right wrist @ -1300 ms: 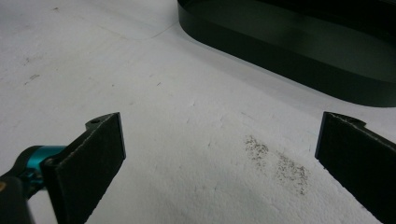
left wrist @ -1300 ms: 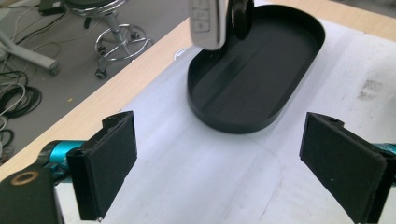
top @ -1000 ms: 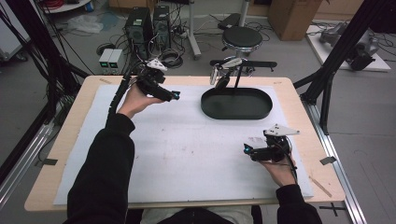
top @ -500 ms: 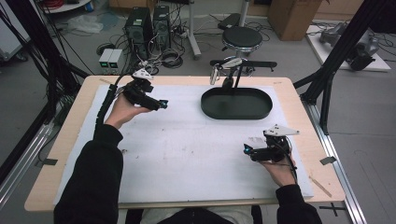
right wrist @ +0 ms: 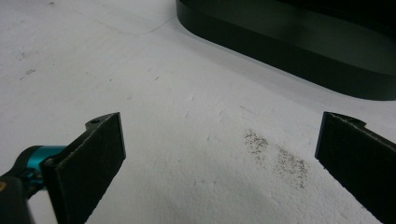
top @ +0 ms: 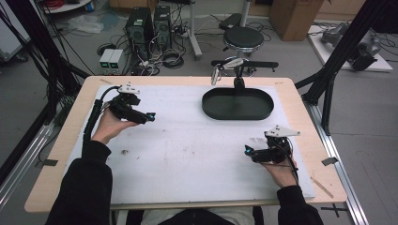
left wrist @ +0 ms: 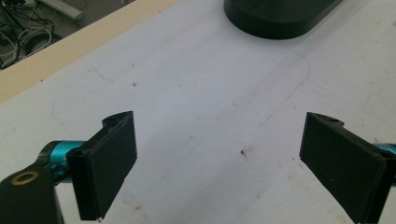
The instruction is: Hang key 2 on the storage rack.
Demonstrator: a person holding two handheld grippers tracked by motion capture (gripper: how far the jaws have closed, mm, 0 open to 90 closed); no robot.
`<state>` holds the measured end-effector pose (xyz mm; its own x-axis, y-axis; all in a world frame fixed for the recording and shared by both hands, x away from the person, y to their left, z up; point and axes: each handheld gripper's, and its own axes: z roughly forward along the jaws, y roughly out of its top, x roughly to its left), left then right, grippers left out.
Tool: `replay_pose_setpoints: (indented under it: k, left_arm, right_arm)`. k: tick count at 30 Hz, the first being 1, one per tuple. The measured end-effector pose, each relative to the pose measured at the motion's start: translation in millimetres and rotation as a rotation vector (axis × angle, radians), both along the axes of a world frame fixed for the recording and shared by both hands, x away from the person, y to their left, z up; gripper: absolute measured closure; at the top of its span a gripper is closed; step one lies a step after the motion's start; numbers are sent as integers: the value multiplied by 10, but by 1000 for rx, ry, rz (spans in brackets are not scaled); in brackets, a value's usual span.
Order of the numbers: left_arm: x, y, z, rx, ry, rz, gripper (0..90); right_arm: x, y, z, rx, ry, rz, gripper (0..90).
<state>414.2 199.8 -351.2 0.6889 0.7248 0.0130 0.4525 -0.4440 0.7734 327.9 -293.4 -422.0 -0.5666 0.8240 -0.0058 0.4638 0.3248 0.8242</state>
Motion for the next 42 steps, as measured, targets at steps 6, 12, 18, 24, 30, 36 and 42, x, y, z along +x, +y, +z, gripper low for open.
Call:
replay_pose_setpoints:
  k: [6, 12, 18, 24, 30, 36, 42]
  left_arm:
    - [-99, 161, -99, -3, 12, 26, 114]
    - [-260, 280, -198, 8, 23, 30, 114]
    - [-441, 366, -292, 24, 29, 28, 114]
    - [-641, 430, -366, 16, 13, 25, 115]
    - [-867, 537, -465, 11, -13, 35, 114]
    - [-1097, 743, -669, -12, -8, 88, 114]
    - [-1211, 839, -705, -45, -21, 125, 114]
  right_arm:
    - [0, 11, -3, 0, 2, 1, 8]
    - [1, 22, -7, -3, 7, 7, 8]
    - [0, 16, -11, -9, 8, 5, 8]
    - [-3, 19, -15, -9, 10, 3, 8]
    - [-4, 12, -17, -6, 14, 5, 8]
    - [-5, 12, -18, -5, 14, 7, 8]
    - [-14, 15, -16, -4, 20, 11, 8]
